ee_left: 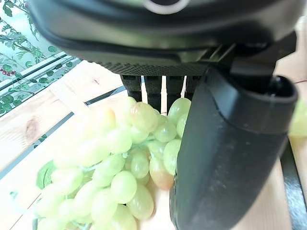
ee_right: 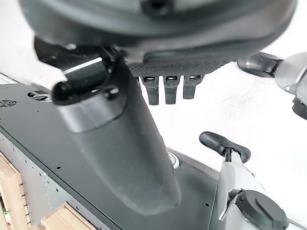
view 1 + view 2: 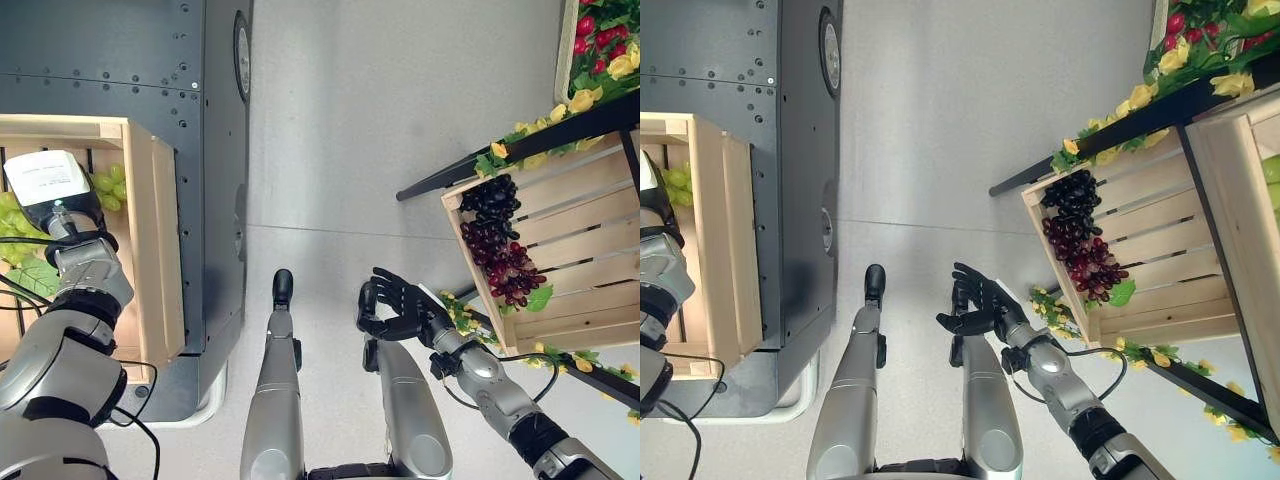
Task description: Pick up the fruits from the basket on one side to the basket on the other side
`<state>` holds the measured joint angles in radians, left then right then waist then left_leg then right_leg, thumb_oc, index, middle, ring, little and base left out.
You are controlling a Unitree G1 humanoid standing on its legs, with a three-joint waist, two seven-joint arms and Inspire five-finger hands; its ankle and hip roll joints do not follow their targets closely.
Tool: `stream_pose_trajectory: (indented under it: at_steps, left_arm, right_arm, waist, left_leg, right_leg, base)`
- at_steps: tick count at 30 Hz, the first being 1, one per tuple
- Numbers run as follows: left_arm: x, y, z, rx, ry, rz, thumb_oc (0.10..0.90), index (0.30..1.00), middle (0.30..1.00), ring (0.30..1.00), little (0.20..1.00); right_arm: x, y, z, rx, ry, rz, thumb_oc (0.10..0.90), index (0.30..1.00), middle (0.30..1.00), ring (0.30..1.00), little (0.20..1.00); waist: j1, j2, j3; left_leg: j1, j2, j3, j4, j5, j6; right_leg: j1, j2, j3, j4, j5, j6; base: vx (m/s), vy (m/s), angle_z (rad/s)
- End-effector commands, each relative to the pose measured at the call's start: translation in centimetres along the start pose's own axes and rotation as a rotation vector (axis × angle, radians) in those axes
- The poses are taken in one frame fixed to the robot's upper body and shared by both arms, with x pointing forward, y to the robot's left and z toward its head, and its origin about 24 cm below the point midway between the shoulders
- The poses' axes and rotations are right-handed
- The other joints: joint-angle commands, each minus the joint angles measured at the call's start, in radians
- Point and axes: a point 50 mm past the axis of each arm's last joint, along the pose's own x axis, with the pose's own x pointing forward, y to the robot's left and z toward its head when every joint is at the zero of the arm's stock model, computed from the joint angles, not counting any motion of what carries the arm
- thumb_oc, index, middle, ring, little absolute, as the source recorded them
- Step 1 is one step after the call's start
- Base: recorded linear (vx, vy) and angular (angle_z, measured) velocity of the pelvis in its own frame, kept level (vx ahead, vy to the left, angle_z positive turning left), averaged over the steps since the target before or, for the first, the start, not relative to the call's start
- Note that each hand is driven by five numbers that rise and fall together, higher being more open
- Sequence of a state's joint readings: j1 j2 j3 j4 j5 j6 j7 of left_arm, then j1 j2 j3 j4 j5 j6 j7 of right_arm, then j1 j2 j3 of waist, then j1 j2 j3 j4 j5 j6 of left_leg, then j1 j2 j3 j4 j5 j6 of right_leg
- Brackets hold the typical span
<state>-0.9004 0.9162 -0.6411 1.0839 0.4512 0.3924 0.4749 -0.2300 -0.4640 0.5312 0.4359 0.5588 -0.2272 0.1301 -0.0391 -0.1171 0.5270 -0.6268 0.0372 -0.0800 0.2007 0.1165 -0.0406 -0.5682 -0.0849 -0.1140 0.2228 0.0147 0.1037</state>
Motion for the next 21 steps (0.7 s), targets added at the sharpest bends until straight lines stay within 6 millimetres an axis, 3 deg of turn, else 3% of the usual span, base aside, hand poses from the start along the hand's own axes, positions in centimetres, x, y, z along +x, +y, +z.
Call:
stream_pose_trajectory:
  at_steps: [1, 10, 17, 21]
  left_arm:
    - [-0.3, -0.9, -1.6, -0.033, 0.025, 0.011, 0.4, 0.3, 0.3, 0.3, 0.3]
    - [-1.1, 0.4, -0.7, -0.395, -0.049, 0.228, 0.4, 0.3, 0.3, 0.3, 0.3]
    - [-3.7, -1.2, -0.3, -0.647, -0.048, 0.268, 0.4, 0.3, 0.3, 0.3, 0.3]
    - [-6.2, -2.9, -0.9, -0.713, -0.045, 0.265, 0.4, 0.3, 0.3, 0.3, 0.3]
  right_arm:
    - [-0.9, -0.2, 1.8, 0.001, -0.126, 0.001, 0.8, 0.9, 0.9, 0.9, 0.9]
    - [-1.7, 0.1, 1.1, 0.021, -0.132, -0.03, 0.8, 0.9, 0.9, 0.9, 0.9]
    - [-2.0, 0.2, 0.8, 0.046, -0.148, -0.068, 0.8, 0.9, 0.9, 0.9, 0.9]
    - [-2.7, 0.2, 0.2, 0.056, -0.13, -0.078, 0.8, 0.9, 0.9, 0.9, 0.9]
  waist:
    - [-0.001, -0.022, -0.007]
    - [0.036, -0.005, -0.007]
    - [0.075, 0.017, -0.007]
    - [0.09, 0.037, -0.053]
  left_leg:
    - [0.029, -0.063, 0.068, 0.033, -0.048, 0.091]
    - [0.106, -0.07, 0.056, -0.004, -0.051, 0.088]
    - [0.209, -0.077, 0.04, -0.051, -0.052, 0.084]
    - [0.285, -0.076, 0.026, -0.107, -0.047, 0.076]
  right_leg:
    - [0.04, 0.026, 0.02, -0.021, 0.089, -0.038]
    - [0.113, 0.017, -0.001, -0.036, 0.065, -0.041]
    - [0.209, 0.012, -0.019, -0.057, 0.042, -0.044]
    - [0.28, 0.01, -0.024, -0.092, 0.029, -0.045]
  base:
    - [-0.01, -0.036, 0.01]
    - [0.0, -0.074, 0.01]
    - [0.0, -0.084, 0.02]
    - [0.05, -0.057, 0.0]
